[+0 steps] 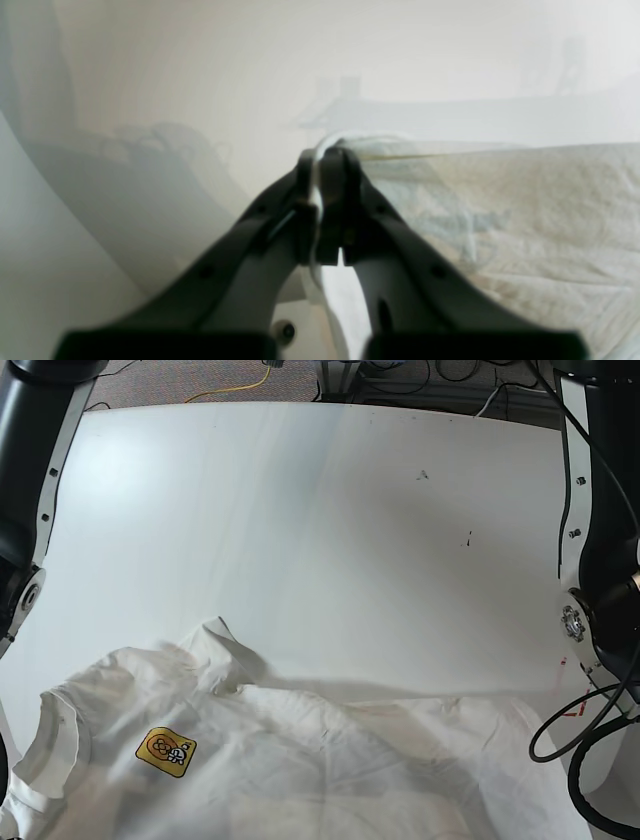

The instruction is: Layout the t-shirt on the table in an organized manner, then fold the t-shirt properly

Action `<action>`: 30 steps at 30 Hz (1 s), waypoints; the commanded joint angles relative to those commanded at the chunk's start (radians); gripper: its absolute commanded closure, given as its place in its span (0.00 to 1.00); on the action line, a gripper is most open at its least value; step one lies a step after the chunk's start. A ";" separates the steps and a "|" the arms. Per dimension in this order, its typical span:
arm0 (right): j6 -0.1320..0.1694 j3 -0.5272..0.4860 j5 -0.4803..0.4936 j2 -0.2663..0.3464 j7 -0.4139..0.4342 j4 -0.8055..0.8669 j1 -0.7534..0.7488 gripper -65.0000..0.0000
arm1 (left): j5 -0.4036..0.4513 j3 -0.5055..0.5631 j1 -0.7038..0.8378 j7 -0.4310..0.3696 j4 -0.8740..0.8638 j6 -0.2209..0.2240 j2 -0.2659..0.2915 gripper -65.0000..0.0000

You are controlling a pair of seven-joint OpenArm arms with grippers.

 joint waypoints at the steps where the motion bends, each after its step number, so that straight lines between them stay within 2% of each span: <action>1: 0.000 0.003 0.000 0.000 -0.009 0.002 0.000 1.00 | 0.000 0.000 0.000 0.000 0.002 0.000 0.000 1.00; 8: 0.000 0.009 0.003 0.023 -0.066 0.068 -0.071 1.00 | -0.003 -0.009 0.000 0.081 0.005 0.000 0.000 1.00; 12: 0.000 0.014 0.051 0.038 -0.109 0.158 -0.160 1.00 | -0.003 -0.009 0.000 0.127 0.061 0.000 -0.003 1.00; 16: 0.000 0.110 0.106 0.049 -0.203 0.252 -0.272 1.00 | -0.003 -0.011 0.000 0.203 0.167 0.000 -0.029 1.00; 21: 0.000 0.221 0.130 0.038 -0.282 0.399 -0.439 1.00 | -0.003 -0.011 0.151 0.272 0.373 0.000 -0.035 1.00; 25: 0.000 0.279 0.135 0.034 -0.286 0.480 -0.571 1.00 | -0.003 -0.011 0.250 0.296 0.470 -0.008 -0.037 1.00; 30: 0.000 0.351 0.137 -0.012 -0.286 0.583 -0.743 1.00 | -0.005 -0.057 0.403 0.307 0.543 -0.068 -0.043 1.00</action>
